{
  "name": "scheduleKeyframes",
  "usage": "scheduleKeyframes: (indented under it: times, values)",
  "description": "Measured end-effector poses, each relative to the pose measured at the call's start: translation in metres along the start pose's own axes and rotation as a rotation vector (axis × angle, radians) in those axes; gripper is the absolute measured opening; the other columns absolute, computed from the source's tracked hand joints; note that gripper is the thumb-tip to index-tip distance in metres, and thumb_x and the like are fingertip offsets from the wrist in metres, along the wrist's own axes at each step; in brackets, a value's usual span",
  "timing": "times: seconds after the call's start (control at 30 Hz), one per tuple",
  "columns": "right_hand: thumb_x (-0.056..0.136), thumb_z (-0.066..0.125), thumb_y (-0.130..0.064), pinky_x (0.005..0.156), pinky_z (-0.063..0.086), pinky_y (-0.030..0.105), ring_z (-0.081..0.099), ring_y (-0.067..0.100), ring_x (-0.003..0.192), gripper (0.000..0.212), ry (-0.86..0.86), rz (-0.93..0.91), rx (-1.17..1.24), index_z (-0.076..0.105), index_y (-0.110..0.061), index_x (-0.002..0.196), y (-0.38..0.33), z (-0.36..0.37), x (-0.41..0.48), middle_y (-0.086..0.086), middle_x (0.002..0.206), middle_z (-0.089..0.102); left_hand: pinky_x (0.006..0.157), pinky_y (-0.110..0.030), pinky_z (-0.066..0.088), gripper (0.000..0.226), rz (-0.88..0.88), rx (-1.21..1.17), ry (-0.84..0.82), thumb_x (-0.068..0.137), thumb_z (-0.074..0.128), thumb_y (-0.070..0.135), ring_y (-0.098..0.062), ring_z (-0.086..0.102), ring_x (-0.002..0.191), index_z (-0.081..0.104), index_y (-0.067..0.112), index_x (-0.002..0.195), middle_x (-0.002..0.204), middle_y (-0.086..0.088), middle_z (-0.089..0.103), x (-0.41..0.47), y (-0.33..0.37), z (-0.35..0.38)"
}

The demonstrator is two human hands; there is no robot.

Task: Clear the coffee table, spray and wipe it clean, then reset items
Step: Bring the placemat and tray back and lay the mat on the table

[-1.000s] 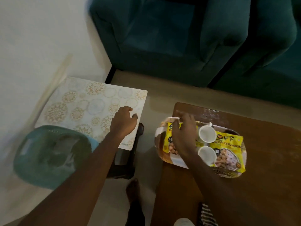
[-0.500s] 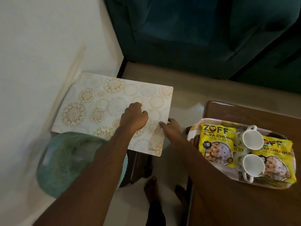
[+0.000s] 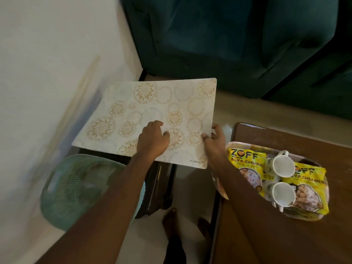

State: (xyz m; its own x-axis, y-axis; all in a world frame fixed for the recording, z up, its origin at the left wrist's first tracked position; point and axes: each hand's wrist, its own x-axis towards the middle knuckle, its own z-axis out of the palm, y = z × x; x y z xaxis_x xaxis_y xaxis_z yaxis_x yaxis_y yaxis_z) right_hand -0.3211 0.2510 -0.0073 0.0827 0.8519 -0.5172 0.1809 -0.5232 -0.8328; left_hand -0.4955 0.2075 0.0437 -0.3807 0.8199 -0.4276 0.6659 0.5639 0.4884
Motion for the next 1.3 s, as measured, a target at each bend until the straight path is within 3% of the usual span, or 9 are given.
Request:
scheduleKeyframes:
  times: [0.23,0.37,0.5,0.73,0.9,1.13,1.3]
  values:
    - [0.096,0.052,-0.001,0.084,0.056,0.041,0.065,0.019,0.099,0.021,0.129,0.008,0.048,0.055,-0.015,0.111,-0.03,-0.088,-0.012,-0.002,0.108,0.066,0.104,-0.038,0.035,0.045,0.054,-0.008,0.024,0.097,0.05,0.029,-0.025,0.043,0.13,0.044,0.015,0.14,0.145,-0.005,0.043,-0.031,0.043,-0.012]
    - [0.096,0.053,0.0,0.082,0.055,0.038,0.064,0.019,0.097,0.017,0.184,-0.014,0.119,0.053,-0.011,0.109,-0.046,-0.148,-0.033,-0.006,0.1,0.065,0.106,-0.042,0.038,0.045,0.041,-0.021,0.039,0.096,0.051,0.028,-0.025,0.044,0.129,0.045,0.015,0.138,0.143,-0.006,0.045,-0.06,0.064,-0.017]
    - [0.097,0.055,-0.001,0.074,0.055,0.036,0.066,0.016,0.095,0.017,0.204,-0.015,0.159,0.053,-0.009,0.112,-0.051,-0.208,-0.06,-0.002,0.106,0.067,0.106,-0.043,0.039,0.045,0.027,-0.043,0.062,0.095,0.052,0.029,-0.024,0.046,0.129,0.047,0.014,0.137,0.142,-0.006,0.046,-0.098,0.086,-0.017]
    - [0.096,0.058,-0.004,0.069,0.059,0.035,0.068,0.015,0.088,0.018,0.165,-0.013,0.165,0.052,-0.009,0.113,-0.055,-0.312,-0.122,-0.003,0.099,0.068,0.106,-0.042,0.037,0.044,0.028,0.001,0.147,0.095,0.052,0.029,-0.026,0.046,0.128,0.049,0.012,0.136,0.141,-0.007,0.047,-0.176,0.124,-0.008]
    - [0.096,0.058,-0.003,0.063,0.06,0.031,0.071,0.023,0.092,0.016,0.125,0.0,0.181,0.053,-0.01,0.11,-0.044,-0.38,-0.161,0.006,0.106,0.07,0.106,-0.044,0.038,0.044,0.031,0.048,0.172,0.093,0.054,0.03,-0.028,0.047,0.126,0.051,0.011,0.132,0.139,-0.009,0.049,-0.217,0.14,-0.001]
    - [0.094,0.061,-0.004,0.08,0.058,0.048,0.07,0.031,0.098,0.02,0.137,0.004,0.219,0.056,-0.012,0.111,-0.007,-0.468,-0.214,0.012,0.108,0.071,0.109,-0.051,0.033,0.05,-0.007,0.098,0.161,0.093,0.054,0.036,-0.032,0.038,0.134,0.047,0.012,0.136,0.143,-0.012,0.044,-0.263,0.16,0.015]
    - [0.093,0.061,-0.002,0.07,0.061,0.039,0.072,0.022,0.089,0.019,0.153,-0.024,0.282,0.058,-0.017,0.103,0.014,-0.523,-0.256,0.009,0.104,0.071,0.102,-0.05,0.039,0.055,-0.006,0.048,0.126,0.094,0.053,0.039,-0.034,0.047,0.125,0.039,0.014,0.141,0.143,-0.012,0.044,-0.292,0.185,0.037]
